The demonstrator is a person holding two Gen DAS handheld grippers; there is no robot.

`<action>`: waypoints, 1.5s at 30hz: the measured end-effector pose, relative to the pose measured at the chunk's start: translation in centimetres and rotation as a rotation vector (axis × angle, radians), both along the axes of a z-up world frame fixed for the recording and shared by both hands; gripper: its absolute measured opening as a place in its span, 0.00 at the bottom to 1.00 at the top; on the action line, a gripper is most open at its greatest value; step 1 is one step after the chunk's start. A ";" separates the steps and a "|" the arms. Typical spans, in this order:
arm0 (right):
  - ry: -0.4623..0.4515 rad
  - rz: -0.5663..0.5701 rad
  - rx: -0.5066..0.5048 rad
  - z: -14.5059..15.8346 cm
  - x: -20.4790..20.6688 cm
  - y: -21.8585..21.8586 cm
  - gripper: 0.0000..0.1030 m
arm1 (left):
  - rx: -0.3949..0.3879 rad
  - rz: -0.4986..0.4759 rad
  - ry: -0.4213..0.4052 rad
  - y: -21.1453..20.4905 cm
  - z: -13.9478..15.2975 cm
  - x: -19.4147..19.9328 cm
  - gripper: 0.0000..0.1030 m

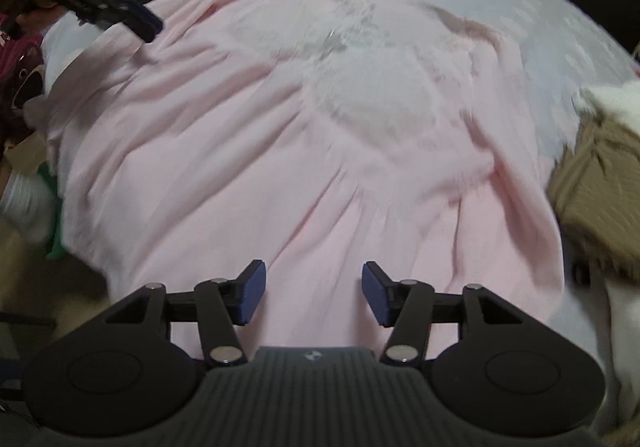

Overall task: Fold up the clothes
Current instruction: 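Move both open grippers to the nightgown hem hanging over the bed edge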

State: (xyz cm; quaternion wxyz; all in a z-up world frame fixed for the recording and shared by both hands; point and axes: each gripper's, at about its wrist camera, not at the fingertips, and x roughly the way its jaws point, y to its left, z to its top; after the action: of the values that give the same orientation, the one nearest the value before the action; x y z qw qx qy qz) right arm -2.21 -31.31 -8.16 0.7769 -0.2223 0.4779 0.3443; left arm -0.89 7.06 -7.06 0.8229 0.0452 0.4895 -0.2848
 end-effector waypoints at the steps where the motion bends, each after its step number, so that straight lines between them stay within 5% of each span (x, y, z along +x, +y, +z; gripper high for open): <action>1: 0.021 -0.020 -0.015 0.2 -0.6 -0.3 0.56 | -0.005 0.006 0.019 -0.1 0.0 -1.1 0.19; 9: 0.079 -0.189 -0.118 0.1 -5.0 -4.0 0.59 | -0.043 0.103 0.138 -0.2 -1.1 -9.6 0.22; 16: 0.178 -0.473 0.063 -2.1 -5.5 -9.0 0.56 | -0.072 0.279 0.113 0.2 -4.4 -14.3 0.26; 24: 0.065 -0.582 0.071 -2.5 -4.5 -8.9 0.56 | -0.129 0.369 0.143 0.5 -7.3 -15.6 0.26; 25: 0.106 -0.589 0.086 -3.0 -4.3 -9.0 0.53 | -0.135 0.373 0.144 0.6 -7.4 -15.5 0.26; 27: 0.162 -0.561 0.033 -4.1 -4.0 -8.8 0.06 | -0.145 0.366 0.134 0.7 -7.2 -15.6 0.26; 30: 0.137 -0.570 -0.081 -3.8 -3.8 -9.4 0.02 | -0.158 0.354 0.120 0.8 -7.0 -15.6 0.26; 31: 0.088 -0.584 -0.119 -2.9 -3.6 -9.9 0.01 | -0.161 0.352 0.118 0.7 -7.0 -15.6 0.26; 35: -0.384 -0.547 -0.433 2.9 -4.2 -10.4 0.01 | -0.170 0.347 0.124 1.0 -7.3 -15.4 0.26; 40: -0.779 -0.492 -0.553 7.5 -7.1 -9.8 0.01 | -0.178 0.346 0.134 0.8 -7.5 -15.2 0.26; 43: -0.776 -0.174 -0.618 4.2 -9.5 -7.2 0.01 | -0.181 0.353 0.138 0.8 -7.5 -15.1 0.26; 45: -0.612 0.032 -0.656 0.0 -10.9 -5.9 0.01 | -0.184 0.357 0.141 0.8 -7.5 -15.1 0.27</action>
State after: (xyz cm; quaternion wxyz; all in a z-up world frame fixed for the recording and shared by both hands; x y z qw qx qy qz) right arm -13.09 -37.21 -8.16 0.7656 -0.5559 0.3063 0.1050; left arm -15.99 7.86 -14.56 0.8248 -0.1376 0.5179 -0.1802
